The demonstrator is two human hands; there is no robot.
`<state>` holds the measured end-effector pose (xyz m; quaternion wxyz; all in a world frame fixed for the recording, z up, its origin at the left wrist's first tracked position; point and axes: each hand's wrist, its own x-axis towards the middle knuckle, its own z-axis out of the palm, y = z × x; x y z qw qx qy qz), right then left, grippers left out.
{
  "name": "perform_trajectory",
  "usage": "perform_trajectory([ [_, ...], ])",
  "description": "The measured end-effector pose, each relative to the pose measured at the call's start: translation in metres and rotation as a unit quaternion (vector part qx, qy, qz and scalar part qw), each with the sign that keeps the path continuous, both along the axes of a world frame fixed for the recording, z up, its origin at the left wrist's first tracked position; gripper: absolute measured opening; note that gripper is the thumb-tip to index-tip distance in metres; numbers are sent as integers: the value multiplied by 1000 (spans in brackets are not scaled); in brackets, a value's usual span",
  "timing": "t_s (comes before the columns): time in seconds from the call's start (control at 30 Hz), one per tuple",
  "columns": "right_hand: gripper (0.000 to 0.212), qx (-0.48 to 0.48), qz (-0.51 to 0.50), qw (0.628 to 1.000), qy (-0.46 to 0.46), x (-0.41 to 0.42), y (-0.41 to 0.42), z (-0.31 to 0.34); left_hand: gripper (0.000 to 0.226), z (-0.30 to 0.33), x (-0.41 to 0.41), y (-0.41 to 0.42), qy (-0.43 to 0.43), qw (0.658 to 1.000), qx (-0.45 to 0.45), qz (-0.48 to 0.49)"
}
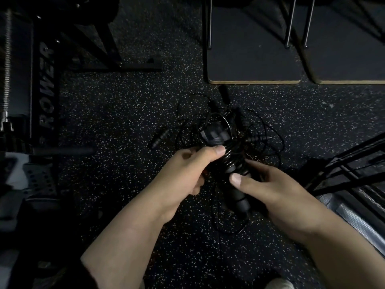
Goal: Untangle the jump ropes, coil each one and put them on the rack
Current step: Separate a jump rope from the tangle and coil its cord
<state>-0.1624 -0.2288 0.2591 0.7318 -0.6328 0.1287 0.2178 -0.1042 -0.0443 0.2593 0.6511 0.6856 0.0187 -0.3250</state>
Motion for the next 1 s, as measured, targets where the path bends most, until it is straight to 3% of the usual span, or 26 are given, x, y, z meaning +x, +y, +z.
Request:
perform_trajectory([
  [0.1, 59, 120, 1, 991, 55, -2, -7, -3, 22, 4, -2, -3, 17, 999, -46, -1],
  [0.23, 30, 165, -16, 984, 70, -2, -4, -2, 23, 1, 1, -1, -8, 999, -33, -3],
  [0.37, 40, 15, -71, 997, 1, 2, -1, -2, 37, -5, 7, 6, -33, 999, 28, -15],
  [0.5, 51, -220, -77, 971, -61, 0, 1, -3, 66, -12, 7, 7, -54, 988, 135, -44],
  [0.6, 68, -348, -30, 932, -92, -1, 4, -8, 75, -14, 7, 7, -27, 992, 121, -25],
  [0.77, 88, -438, 55, 889, -123, -1, 10, -5, 67, -11, 5, 4, 28, 998, 51, 34],
  [0.87, 84, -410, 92, 900, -117, -2, 11, -5, 73, -13, 4, 4, 21, 997, 45, 50],
  [0.93, 65, -305, 58, 944, -110, -5, 12, -4, 54, -12, 2, 3, 14, 998, 30, 55],
  [1.0, 44, -236, 1, 966, -108, -7, 13, -3, 39, -9, 0, 0, 4, 999, 12, 36],
])
